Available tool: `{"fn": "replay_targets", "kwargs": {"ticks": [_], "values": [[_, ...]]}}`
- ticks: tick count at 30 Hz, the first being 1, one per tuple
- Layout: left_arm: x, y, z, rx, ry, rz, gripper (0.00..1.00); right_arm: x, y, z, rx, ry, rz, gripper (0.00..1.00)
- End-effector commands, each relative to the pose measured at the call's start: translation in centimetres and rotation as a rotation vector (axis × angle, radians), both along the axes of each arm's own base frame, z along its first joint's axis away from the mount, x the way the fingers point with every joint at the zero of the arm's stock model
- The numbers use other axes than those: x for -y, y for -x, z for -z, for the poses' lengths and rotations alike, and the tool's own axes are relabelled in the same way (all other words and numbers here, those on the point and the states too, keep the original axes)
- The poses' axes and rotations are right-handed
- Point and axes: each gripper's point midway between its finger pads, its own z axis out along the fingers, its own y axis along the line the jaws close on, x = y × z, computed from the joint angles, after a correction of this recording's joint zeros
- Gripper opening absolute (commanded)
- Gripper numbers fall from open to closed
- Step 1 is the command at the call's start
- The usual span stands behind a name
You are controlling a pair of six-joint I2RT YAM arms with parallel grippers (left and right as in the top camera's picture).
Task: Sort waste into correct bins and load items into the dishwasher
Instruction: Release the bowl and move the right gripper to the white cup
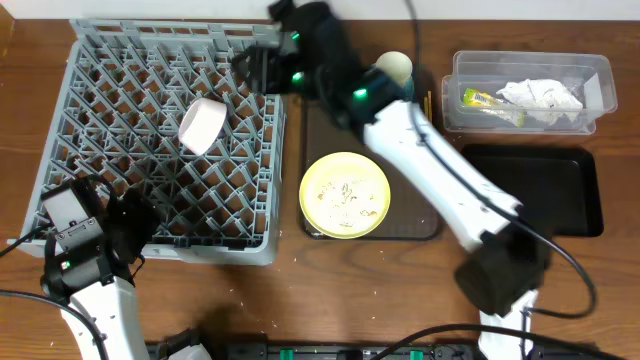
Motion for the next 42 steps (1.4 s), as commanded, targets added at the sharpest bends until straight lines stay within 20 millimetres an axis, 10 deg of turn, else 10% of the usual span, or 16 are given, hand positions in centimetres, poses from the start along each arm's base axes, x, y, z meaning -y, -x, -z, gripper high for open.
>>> {"fn": "replay_targets", "kwargs": {"ticks": [1, 14, 23, 34, 42], "values": [[-0.5, -0.1, -0.7, 0.009, -0.021, -0.014, 0.98, 4.6, -3.3, 0.9, 0.019, 0.094, 0.164, 0.61], [-0.5, -0.1, -0.7, 0.009, -0.020, -0.014, 0.98, 16.1, -7.7, 10.8, -0.075, 0.465, 0.210, 0.67], [-0.5, -0.1, -0.7, 0.009, -0.021, -0.014, 0.98, 21.8, -9.9, 12.4, -0.008, 0.719, 0.327, 0.65], [-0.5, -0.1, -0.7, 0.009, -0.021, -0.014, 0.98, 21.6, -10.7, 19.8, -0.096, 0.773, 0.250, 0.67], [-0.5, -0.1, -0.7, 0.009, -0.021, -0.014, 0.98, 21.5, -11.1, 19.9, -0.069, 0.781, 0.241, 0.43]]}}
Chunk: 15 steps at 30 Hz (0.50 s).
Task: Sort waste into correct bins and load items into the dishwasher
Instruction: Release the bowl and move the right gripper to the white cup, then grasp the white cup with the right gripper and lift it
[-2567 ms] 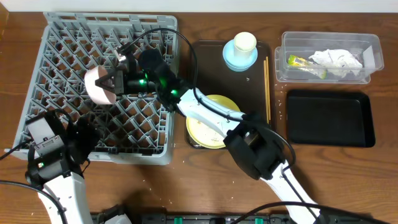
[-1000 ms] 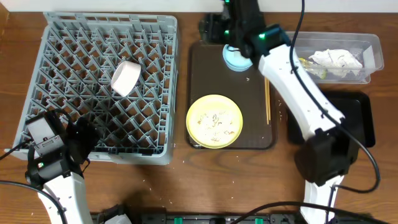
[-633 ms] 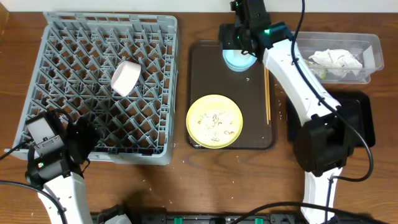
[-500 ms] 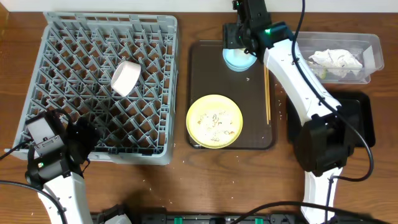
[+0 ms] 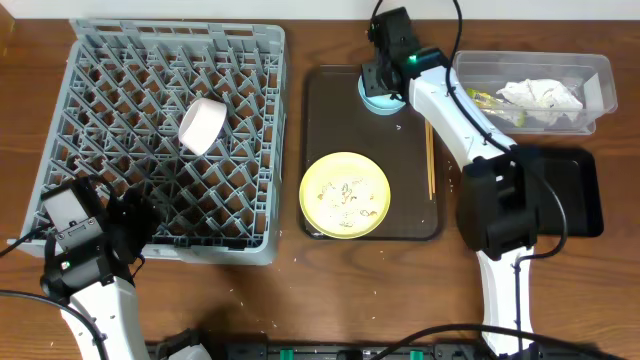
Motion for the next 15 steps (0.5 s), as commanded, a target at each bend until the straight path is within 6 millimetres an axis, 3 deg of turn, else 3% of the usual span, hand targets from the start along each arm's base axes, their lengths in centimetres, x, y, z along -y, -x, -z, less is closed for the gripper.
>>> {"fn": "replay_targets", "kwargs": {"ticks": [1, 8, 13, 15], "values": [[-0.5, -0.1, -0.7, 0.009, -0.020, -0.014, 0.98, 0.5, -0.4, -1.1, 0.026, 0.010, 0.003, 0.41], [-0.5, -0.1, -0.7, 0.009, -0.020, -0.014, 0.98, 0.8, 0.4, 0.1, -0.019, 0.026, 0.002, 0.29], [-0.5, -0.1, -0.7, 0.009, -0.020, -0.014, 0.98, 0.2, 0.9, 0.6, -0.052, 0.001, -0.016, 0.05], [-0.5, -0.1, -0.7, 0.009, -0.020, -0.014, 0.98, 0.0, 0.8, 0.0, -0.044, -0.013, -0.021, 0.01]]}}
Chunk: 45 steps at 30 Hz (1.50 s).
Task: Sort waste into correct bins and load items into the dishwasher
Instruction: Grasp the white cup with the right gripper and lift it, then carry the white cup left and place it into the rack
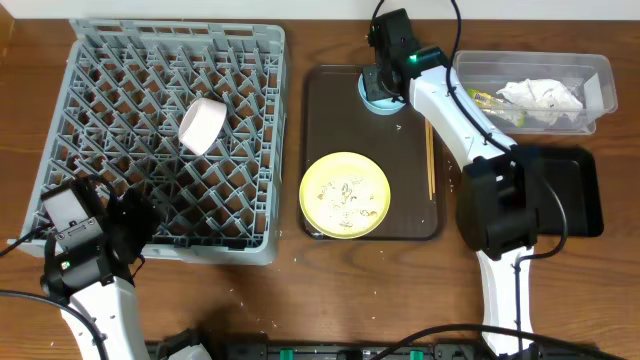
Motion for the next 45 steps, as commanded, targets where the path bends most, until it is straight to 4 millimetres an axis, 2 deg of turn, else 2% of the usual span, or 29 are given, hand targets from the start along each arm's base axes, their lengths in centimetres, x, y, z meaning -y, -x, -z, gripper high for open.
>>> {"fn": "replay_targets", "kwargs": {"ticks": [1, 5, 11, 13, 15, 17, 20, 24, 30, 33, 37, 41, 45], "values": [[-0.5, -0.1, -0.7, 0.009, -0.020, -0.014, 0.98, -0.2, -0.4, -1.3, 0.017, -0.032, 0.003, 0.01], [-0.5, -0.1, -0.7, 0.009, -0.020, -0.014, 0.98, -0.6, -1.2, -5.1, 0.078, -0.071, 0.019, 0.01], [-0.5, -0.1, -0.7, 0.009, -0.020, -0.014, 0.98, -2.3, -1.5, -14.3, 0.207, -0.203, -0.021, 0.01], [-0.5, -0.1, -0.7, 0.009, -0.020, -0.014, 0.98, -3.3, -0.8, -17.0, 0.222, -0.284, -0.051, 0.01], [-0.5, -0.1, -0.7, 0.009, -0.020, -0.014, 0.98, -4.4, 0.0, -18.9, 0.224, -0.365, -0.080, 0.01], [-0.5, -0.1, -0.7, 0.009, -0.020, -0.014, 0.98, -5.6, 0.9, -20.4, 0.206, -0.458, -0.107, 0.01], [-0.5, -0.1, -0.7, 0.009, -0.020, -0.014, 0.98, -8.8, 3.0, -21.8, 0.124, -0.643, -0.205, 0.01], [-0.5, -0.1, -0.7, 0.009, -0.020, -0.014, 0.98, -13.1, 6.2, -22.2, -0.007, -0.804, -0.319, 0.01], [-0.8, -0.7, -1.2, 0.041, -0.037, -0.014, 0.98, -19.9, 10.6, -19.8, -0.199, -0.902, -0.308, 0.01], [-0.8, -0.7, -1.1, 0.040, -0.036, -0.014, 0.98, -23.7, 13.3, -19.4, -0.256, -0.969, -0.374, 0.01], [-0.9, -0.7, -1.1, 0.037, -0.041, -0.013, 0.98, -27.5, 15.9, -19.1, -0.323, -1.064, -0.393, 0.01], [-3.7, 1.1, -1.4, -0.053, -0.200, -0.092, 0.98, -30.3, 18.4, -18.9, -0.375, -1.136, -0.424, 0.01], [-6.1, 3.4, -2.0, -0.167, -0.351, -0.149, 0.98, -31.8, 20.1, -18.2, -0.416, -1.162, -0.429, 0.01]]}}
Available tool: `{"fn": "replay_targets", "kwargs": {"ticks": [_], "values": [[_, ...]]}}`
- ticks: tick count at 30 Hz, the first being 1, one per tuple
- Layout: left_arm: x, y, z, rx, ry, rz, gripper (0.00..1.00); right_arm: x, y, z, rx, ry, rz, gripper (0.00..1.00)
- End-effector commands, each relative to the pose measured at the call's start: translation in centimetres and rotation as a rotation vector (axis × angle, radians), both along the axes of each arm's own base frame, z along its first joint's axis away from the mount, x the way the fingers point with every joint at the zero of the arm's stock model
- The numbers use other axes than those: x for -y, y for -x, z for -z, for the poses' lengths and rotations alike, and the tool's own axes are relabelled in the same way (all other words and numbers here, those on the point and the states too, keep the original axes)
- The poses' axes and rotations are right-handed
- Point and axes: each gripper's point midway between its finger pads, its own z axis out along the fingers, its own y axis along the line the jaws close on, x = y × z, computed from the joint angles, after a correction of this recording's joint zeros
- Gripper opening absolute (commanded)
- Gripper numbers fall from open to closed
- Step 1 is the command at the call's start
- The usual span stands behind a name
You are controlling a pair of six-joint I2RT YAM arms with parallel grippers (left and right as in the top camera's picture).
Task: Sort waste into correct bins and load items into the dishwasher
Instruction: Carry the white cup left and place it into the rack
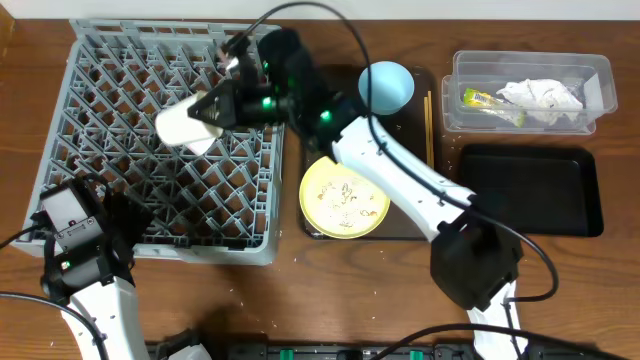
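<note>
My right gripper [212, 106] reaches over the grey dish rack [110, 60], its fingers shut on the right end of the white cup [182, 126]. The cup lies on its side above the rack's middle. At the far end of the brown tray [420, 225] is a light blue bowl [386, 86]. Nearer the front, a yellow plate [345, 195] with food scraps rests on the tray. Chopsticks [430, 115] lie along the tray's right side. My left gripper [135, 222] hangs at the rack's front left corner; its jaws are too dark to read.
A clear bin [600, 70] at the back right holds crumpled paper and a wrapper. In front of it stands a black bin [530, 190]. My right arm spans diagonally over the tray and the plate.
My right gripper was at the blue bowl on the tray's far end; now it is over the rack, shut on the white cup. The cup has shifted slightly left. The bowl shows uncovered.
At first my right gripper was over the rack's far right edge, with the cup lying in the rack. At the two later moments it was at the blue bowl on the tray. Now it is back over the rack, holding the cup. The left arm stayed put.
</note>
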Motion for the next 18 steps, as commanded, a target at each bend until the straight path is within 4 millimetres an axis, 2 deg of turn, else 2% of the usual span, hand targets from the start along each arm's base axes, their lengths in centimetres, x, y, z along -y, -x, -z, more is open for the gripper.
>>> {"fn": "replay_targets", "kwargs": {"ticks": [1, 4, 7, 11, 14, 18], "values": [[-3.0, 2.2, -1.5, -0.101, -0.179, -0.079, 0.98, -1.1, 1.8, 1.1, -0.119, -0.006, -0.024, 0.01], [-3.0, 2.2, -1.5, -0.101, -0.179, -0.079, 0.98, -2.0, 3.0, 1.5, -0.185, -0.013, -0.032, 0.01], [-3.2, 2.4, -1.6, -0.127, -0.200, -0.065, 0.98, -3.5, 4.4, 2.0, -0.167, -0.030, -0.060, 0.01], [-4.1, 4.2, -2.0, -0.276, -0.298, -0.004, 0.98, -5.5, 5.7, 3.2, -0.194, -0.051, -0.091, 0.01], [-3.9, 5.1, -1.7, -0.335, -0.294, 0.013, 0.98, -6.6, 6.4, 4.4, -0.233, -0.069, -0.113, 0.01], [-3.8, 5.3, -1.6, -0.343, -0.290, 0.015, 0.98, -7.7, 6.6, 5.6, -0.273, -0.101, -0.129, 0.01]]}}
